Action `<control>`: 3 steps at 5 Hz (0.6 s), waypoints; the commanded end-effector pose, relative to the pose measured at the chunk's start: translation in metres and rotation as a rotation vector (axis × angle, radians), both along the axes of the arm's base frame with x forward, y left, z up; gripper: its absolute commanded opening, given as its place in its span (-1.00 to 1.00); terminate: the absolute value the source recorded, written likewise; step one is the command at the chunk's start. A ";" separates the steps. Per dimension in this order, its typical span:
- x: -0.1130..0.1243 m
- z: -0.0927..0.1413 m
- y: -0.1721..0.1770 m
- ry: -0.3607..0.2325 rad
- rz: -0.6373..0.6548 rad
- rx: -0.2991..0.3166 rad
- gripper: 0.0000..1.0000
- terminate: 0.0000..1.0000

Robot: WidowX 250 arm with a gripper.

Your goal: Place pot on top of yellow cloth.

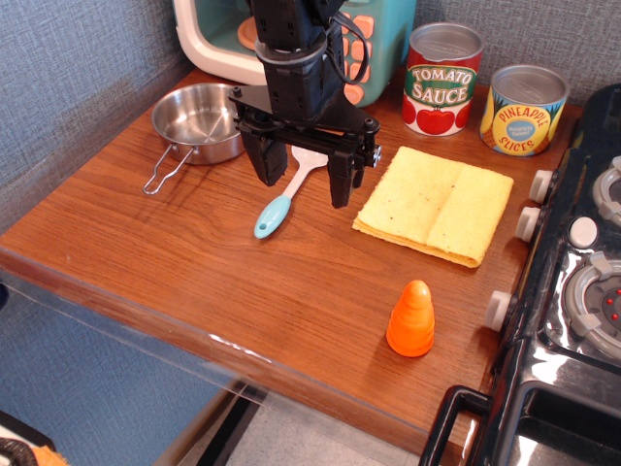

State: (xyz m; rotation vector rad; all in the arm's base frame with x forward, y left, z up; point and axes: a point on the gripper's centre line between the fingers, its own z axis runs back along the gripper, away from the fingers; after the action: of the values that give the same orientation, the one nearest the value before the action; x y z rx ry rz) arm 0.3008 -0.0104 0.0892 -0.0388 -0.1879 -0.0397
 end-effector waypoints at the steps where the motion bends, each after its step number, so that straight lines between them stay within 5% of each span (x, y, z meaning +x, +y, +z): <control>1: 0.000 0.000 0.000 0.000 0.000 0.000 1.00 -1.00; 3: 0.041 -0.004 0.065 -0.006 0.176 0.030 1.00 -1.00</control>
State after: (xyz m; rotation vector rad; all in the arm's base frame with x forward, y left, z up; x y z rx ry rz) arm 0.3388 0.0526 0.0701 0.0045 -0.1445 0.1328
